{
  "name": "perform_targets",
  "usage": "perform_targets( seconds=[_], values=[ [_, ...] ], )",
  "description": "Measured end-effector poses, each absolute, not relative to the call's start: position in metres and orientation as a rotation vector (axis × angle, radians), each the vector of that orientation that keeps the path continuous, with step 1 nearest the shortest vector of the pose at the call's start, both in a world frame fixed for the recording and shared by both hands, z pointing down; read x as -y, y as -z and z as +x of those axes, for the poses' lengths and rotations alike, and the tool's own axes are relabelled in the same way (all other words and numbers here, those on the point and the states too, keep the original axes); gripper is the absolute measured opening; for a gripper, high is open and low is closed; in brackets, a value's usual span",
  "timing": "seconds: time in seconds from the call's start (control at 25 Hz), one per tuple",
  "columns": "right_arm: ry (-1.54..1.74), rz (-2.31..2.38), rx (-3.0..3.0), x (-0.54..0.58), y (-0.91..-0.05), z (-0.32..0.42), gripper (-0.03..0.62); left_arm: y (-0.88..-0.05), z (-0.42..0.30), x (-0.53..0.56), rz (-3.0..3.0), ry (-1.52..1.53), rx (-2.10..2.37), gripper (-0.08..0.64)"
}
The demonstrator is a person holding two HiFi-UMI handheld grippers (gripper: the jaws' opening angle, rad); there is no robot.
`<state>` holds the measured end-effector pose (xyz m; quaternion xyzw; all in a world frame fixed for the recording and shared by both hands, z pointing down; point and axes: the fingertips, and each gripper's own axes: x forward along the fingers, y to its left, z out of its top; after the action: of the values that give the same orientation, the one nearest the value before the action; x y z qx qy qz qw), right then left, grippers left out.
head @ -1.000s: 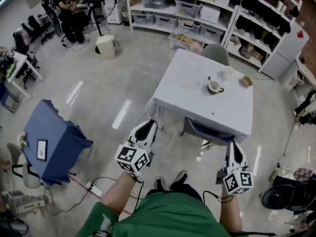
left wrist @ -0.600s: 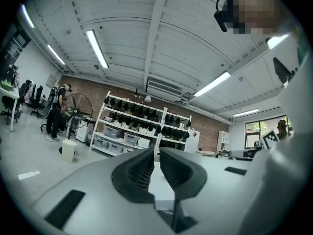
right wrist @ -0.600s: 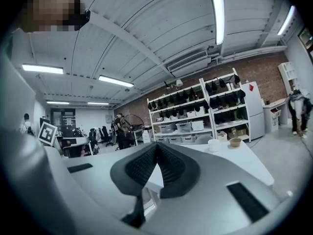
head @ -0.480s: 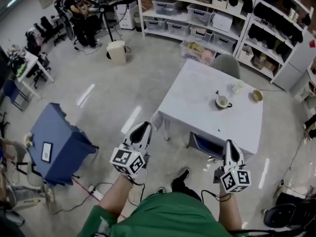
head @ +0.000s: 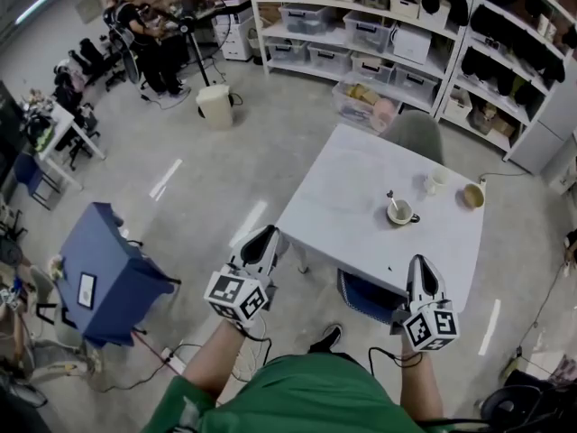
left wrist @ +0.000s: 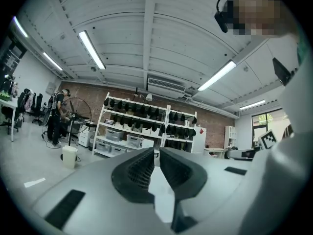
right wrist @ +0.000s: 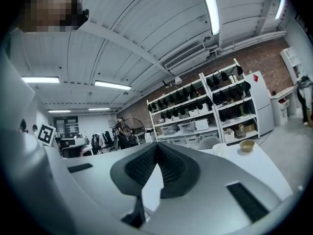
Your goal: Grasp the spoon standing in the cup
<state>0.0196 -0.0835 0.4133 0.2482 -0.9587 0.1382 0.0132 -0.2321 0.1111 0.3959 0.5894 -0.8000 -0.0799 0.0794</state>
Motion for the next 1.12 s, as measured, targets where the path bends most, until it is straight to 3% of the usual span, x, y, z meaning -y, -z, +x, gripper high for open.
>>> perform_targets(
  seconds=[0.64,1.12],
  values=[
    [-0.476,0.814,2.973,0.191,-0.426,0.028,0.021,-0.394,-0.227,0.003,1.812,0.173,2.376,0.051],
    [-0.437,1.067,2.885,0.230,-0.436,0.015,0.021,-0.423,-0.269,0.095,1.998,0.182,2.168,0.051]
  ],
)
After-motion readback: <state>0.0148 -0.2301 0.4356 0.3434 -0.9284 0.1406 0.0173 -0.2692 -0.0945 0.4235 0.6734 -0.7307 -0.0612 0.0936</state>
